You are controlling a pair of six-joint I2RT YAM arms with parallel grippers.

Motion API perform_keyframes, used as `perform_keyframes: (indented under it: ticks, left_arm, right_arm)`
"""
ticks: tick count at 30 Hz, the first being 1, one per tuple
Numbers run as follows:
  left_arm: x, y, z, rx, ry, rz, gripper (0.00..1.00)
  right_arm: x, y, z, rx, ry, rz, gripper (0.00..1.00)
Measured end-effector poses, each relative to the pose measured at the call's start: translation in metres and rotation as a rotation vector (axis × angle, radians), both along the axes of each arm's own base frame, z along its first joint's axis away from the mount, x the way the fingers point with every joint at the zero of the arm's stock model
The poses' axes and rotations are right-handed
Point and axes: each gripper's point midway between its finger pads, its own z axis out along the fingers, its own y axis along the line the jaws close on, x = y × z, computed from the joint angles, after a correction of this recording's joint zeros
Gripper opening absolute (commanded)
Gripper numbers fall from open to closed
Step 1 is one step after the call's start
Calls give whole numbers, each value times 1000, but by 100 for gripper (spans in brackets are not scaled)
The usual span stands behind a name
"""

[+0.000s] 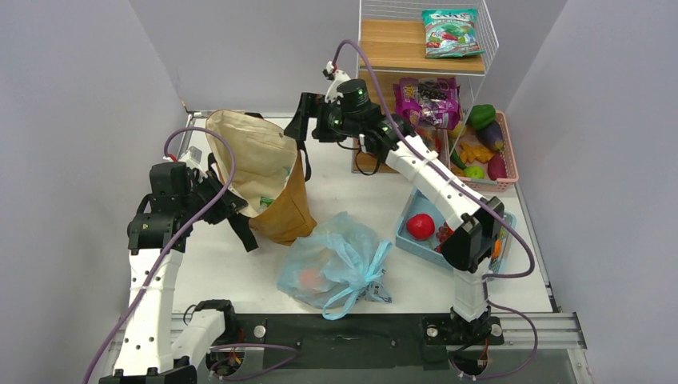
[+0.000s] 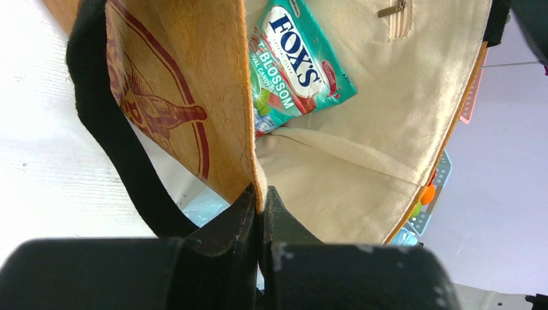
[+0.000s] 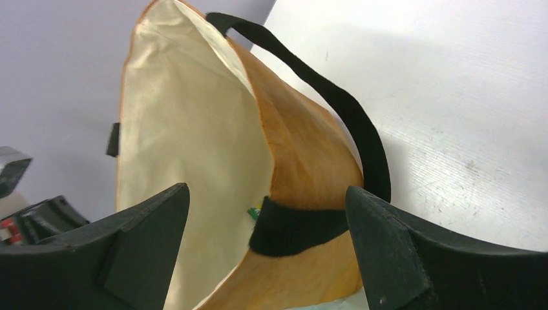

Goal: Place the food into the grocery bag and tie it
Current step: Adjust the grocery bag at the center of the board.

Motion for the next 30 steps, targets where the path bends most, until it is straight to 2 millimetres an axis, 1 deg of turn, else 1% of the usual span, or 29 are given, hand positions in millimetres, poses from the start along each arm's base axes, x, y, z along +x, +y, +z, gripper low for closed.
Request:
perform_keyframes:
  ticks: [2, 4, 5, 6, 7, 8, 9, 10, 11, 13, 17, 20, 23, 28, 29, 30]
  left_arm:
    - [0, 0, 0, 0, 0, 0, 0]
    - [0, 0, 0, 0, -1, 1, 0]
    - [-1, 0, 1, 0, -3, 1, 0]
    - [-1, 0, 1, 0, -3, 1, 0]
    - [-1, 0, 1, 0, -4, 1, 0]
    - [-1, 0, 1, 0, -4, 1, 0]
    - [-1, 0, 1, 0, -4, 1, 0]
    - [-1, 0, 1, 0, -5, 1, 0]
    - [-1, 0, 1, 0, -6, 1, 0]
    - [-1, 0, 1, 2, -4, 1, 0]
    - [3, 4, 6, 22, 4, 4, 0]
    - [10, 10, 11, 50, 17, 12, 0]
    - [22, 16, 18, 69, 27, 20, 0]
    - [44, 24, 28, 87, 23, 19, 0]
    - [48, 26, 29, 90, 23, 16, 0]
    - [52, 28, 30, 92, 23, 14, 0]
  right_arm:
    - [5, 7, -13, -14, 15, 15, 82]
    - [9, 13, -31, -40, 40, 28, 73]
    - [11, 16, -40, -53, 52, 36, 62]
    - [12, 19, -49, -67, 64, 42, 55]
    - [12, 21, -55, -76, 71, 50, 42]
    - [13, 23, -62, -86, 81, 55, 36]
    - [13, 25, -66, -92, 85, 62, 24]
    - [12, 27, -70, -97, 91, 67, 18]
    - [10, 28, -71, -102, 91, 73, 9]
    - [8, 29, -72, -108, 89, 82, 0]
    - [6, 30, -73, -114, 87, 85, 0]
    - [6, 25, -72, -127, 81, 59, 0]
    - [0, 12, -77, -152, 93, 19, 0]
    - [-18, -18, -81, -183, 132, -58, 0]
    - [-24, -24, -81, -189, 139, -73, 0]
    - [-28, -27, -81, -191, 144, -81, 0]
